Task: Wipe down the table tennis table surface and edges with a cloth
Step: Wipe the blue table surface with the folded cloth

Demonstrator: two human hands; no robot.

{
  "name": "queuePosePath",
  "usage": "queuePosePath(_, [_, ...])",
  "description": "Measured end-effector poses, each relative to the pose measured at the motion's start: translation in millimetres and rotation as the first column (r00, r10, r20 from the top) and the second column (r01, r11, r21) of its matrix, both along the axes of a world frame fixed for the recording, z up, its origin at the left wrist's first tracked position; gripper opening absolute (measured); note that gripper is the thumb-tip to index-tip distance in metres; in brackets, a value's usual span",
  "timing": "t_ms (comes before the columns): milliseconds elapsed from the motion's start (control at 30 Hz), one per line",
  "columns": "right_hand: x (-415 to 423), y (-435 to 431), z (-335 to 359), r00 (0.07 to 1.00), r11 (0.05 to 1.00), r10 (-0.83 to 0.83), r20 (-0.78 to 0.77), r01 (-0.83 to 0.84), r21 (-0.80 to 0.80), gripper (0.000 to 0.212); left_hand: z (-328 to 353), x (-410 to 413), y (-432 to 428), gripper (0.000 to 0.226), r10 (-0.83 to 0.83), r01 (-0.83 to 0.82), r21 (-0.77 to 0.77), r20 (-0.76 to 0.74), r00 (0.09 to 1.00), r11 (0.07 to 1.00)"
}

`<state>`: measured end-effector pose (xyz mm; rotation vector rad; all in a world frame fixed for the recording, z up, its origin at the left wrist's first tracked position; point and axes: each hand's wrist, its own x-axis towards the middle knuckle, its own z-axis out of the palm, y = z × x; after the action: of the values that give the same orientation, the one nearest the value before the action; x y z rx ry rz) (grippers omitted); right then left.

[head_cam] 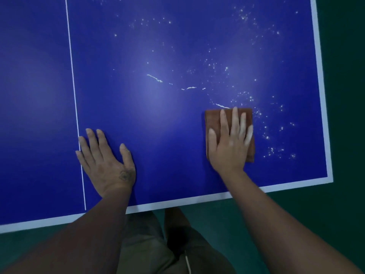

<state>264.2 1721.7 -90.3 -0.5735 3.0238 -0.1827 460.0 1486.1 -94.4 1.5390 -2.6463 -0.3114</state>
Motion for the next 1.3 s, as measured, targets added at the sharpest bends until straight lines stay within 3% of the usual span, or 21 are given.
queuePosePath(167, [-46, -33, 6, 0.999, 1.000, -0.014, 0.038, 0.015, -0.005, 0.067, 3, -1, 0, 0.074, 0.003, -0.004, 0.012, 0.023, 1.000, 1.000])
queuePosePath(300, [12, -16, 5, 0.999, 0.999, 0.040, 0.031, -0.040, 0.013, 0.067, 4, -2, 0, 0.076, 0.006, -0.007, 0.035, 0.041, 0.999, 0.999])
queuePosePath(500, [105, 66, 5, 0.969, 0.973, -0.226, 0.098, 0.219, 0.075, 0.067, 3, -2, 0, 0.075, 0.007, -0.009, 0.035, 0.036, 0.999, 0.999])
queuePosePath(900, [-68, 18, 16, 0.970, 0.977, -0.197, 0.144, 0.182, 0.111, 0.068, 3, 1, 1, 0.074, -0.033, 0.033, -0.002, -0.028, 0.999, 0.999])
queuePosePath(967, [-52, 23, 21, 0.976, 0.980, -0.158, 0.153, 0.137, 0.142, 0.069, 5, 2, 0, 0.069, -0.080, 0.080, 0.011, -0.056, 0.995, 0.997])
queuePosePath(1100, [38, 51, 28, 0.970, 0.976, -0.186, 0.157, 0.165, 0.139, 0.067, 12, 3, 17, 0.058, -0.367, 0.381, 0.034, -0.199, 0.909, 0.924])
queuePosePath(1200, [85, 79, 26, 0.937, 0.946, -0.309, 0.162, 0.285, 0.156, 0.067, 24, -12, 59, 0.059, -0.384, 0.422, 0.093, -0.276, 0.881, 0.902])
queuePosePath(1300, [78, 103, 23, 0.925, 0.937, -0.336, 0.179, 0.309, 0.162, 0.067, 32, -36, 114, 0.061, -0.427, 0.486, 0.169, -0.293, 0.856, 0.858])
